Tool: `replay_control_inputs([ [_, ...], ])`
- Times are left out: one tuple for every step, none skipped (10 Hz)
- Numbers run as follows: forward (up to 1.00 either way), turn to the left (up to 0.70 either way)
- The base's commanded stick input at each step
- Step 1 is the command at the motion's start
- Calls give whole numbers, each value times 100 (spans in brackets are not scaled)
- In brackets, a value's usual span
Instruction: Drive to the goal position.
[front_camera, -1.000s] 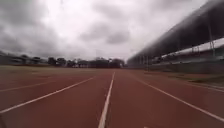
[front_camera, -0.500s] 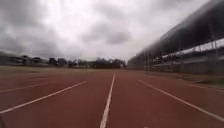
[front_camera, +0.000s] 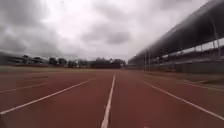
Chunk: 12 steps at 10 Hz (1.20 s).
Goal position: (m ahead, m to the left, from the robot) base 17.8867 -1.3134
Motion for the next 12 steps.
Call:
replay_control_inputs([
  [70,0],
  [70,0],
  [70,0],
  [70,0],
  [70,0],
  [70,0],
  [70,0],
  [70,0],
  [70,0],
  [70,0],
  [70,0],
  [70,0],
])
